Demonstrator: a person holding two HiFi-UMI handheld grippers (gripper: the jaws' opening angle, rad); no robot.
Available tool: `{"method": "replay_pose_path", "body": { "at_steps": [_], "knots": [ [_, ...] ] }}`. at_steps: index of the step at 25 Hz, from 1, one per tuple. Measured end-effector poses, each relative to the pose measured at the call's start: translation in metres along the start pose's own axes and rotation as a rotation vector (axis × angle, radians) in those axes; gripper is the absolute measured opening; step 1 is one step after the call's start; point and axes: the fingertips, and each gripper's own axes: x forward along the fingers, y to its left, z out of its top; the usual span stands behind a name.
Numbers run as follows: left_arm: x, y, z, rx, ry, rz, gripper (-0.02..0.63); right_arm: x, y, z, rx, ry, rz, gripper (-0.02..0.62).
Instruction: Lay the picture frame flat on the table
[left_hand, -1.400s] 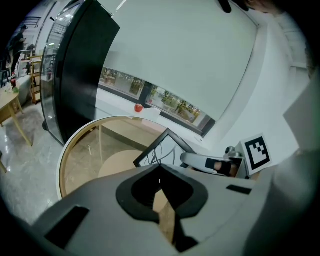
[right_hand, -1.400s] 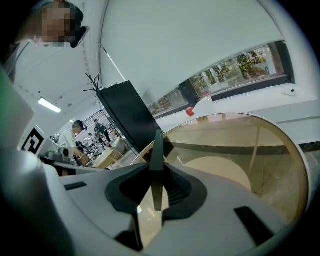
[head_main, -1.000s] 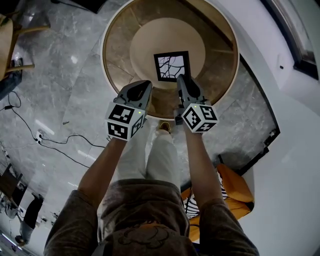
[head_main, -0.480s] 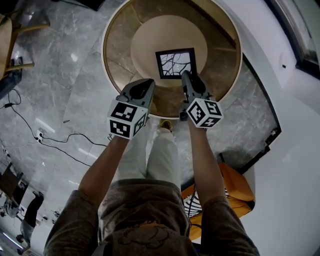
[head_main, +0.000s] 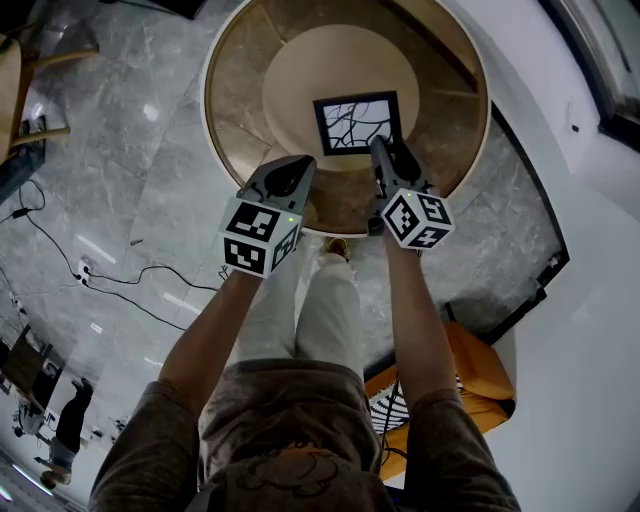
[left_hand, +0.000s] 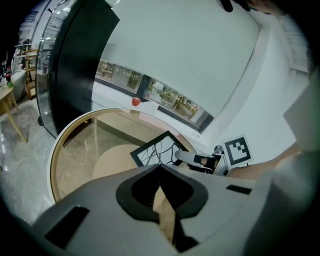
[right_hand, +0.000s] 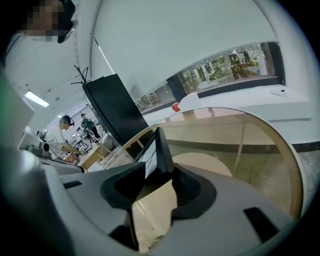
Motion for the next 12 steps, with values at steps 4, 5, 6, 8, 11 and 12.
{"method": "replay_pose_path", "body": {
  "at_steps": [4, 5, 6, 8, 11, 12],
  "knots": [
    [0.004, 0.002, -0.002, -0.002, 0.009, -0.004, 0.017, 0.003, -0.006, -0.005, 0.015, 0.001, -0.014, 0.181],
    [0.005, 0.002, -0.003, 0.0, 0.011, -0.006, 0.017, 0.003, -0.008, -0.007, 0.019, 0.002, -0.017, 0.184],
    [0.006, 0.001, -0.004, 0.002, 0.012, -0.009, 0.017, 0.003, -0.01, -0.009, 0.023, 0.003, -0.021, 0.186],
    [0.008, 0.0, -0.006, 0.004, 0.015, -0.013, 0.017, 0.003, -0.014, -0.013, 0.031, 0.007, -0.027, 0.192],
    [0.01, 0.001, -0.007, 0.002, 0.02, -0.014, 0.018, 0.005, -0.018, -0.015, 0.041, 0.008, -0.032, 0.197],
    [0.011, 0.002, -0.007, 0.002, 0.021, -0.013, 0.017, 0.006, -0.019, -0.016, 0.042, 0.009, -0.033, 0.198]
  ]
}}
